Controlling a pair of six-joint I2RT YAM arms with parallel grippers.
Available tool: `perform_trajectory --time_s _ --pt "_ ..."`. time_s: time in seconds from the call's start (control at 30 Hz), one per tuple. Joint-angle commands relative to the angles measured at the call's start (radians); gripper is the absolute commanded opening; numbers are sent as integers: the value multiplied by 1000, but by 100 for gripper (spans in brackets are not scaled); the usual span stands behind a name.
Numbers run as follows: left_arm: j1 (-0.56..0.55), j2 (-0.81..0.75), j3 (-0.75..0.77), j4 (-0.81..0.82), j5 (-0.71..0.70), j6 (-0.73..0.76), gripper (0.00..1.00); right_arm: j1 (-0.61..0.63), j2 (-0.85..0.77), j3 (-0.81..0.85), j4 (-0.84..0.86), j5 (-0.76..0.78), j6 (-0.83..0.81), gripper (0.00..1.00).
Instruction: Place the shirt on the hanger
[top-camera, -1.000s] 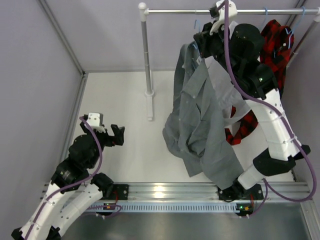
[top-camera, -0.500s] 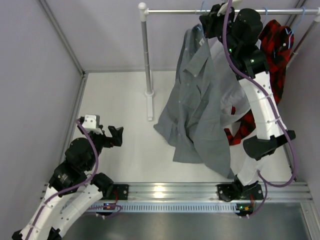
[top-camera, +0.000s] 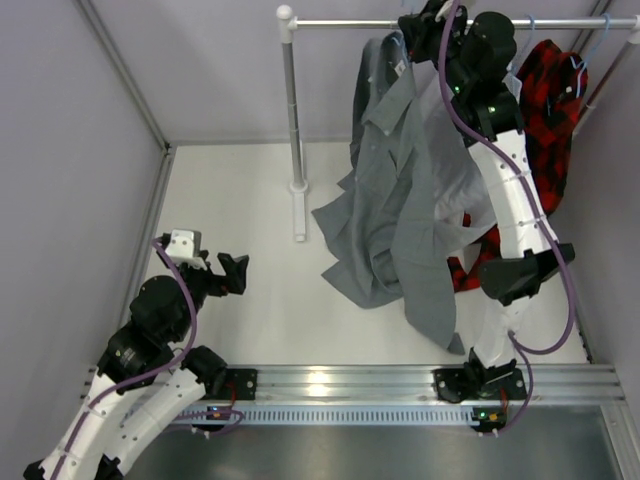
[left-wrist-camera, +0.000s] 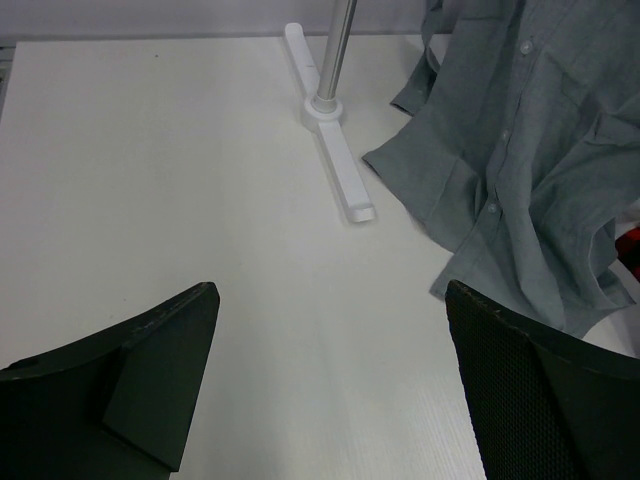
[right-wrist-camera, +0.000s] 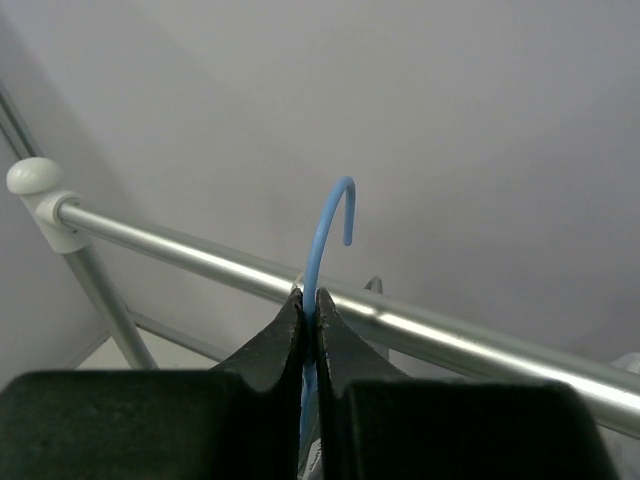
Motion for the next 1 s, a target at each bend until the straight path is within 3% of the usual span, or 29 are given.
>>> perform_trajectory --time_s 0.0,0.5,0.77,0.93,0.97 --pt "4 -11 -7 42 22 -7 98 -15 12 41 113 -12 13 0" --pt "2 -11 -8 45 32 -4 98 3 -80 -215 204 -3 1 0" --pt "4 -10 -11 48 28 -2 98 56 -88 -271 242 112 -28 1" --pt "2 -4 -11 51 -12 -10 98 59 -143 -353 317 149 -8 50" --pt "4 -1 -11 53 -27 -18 98 57 -155 -371 330 148 -10 67"
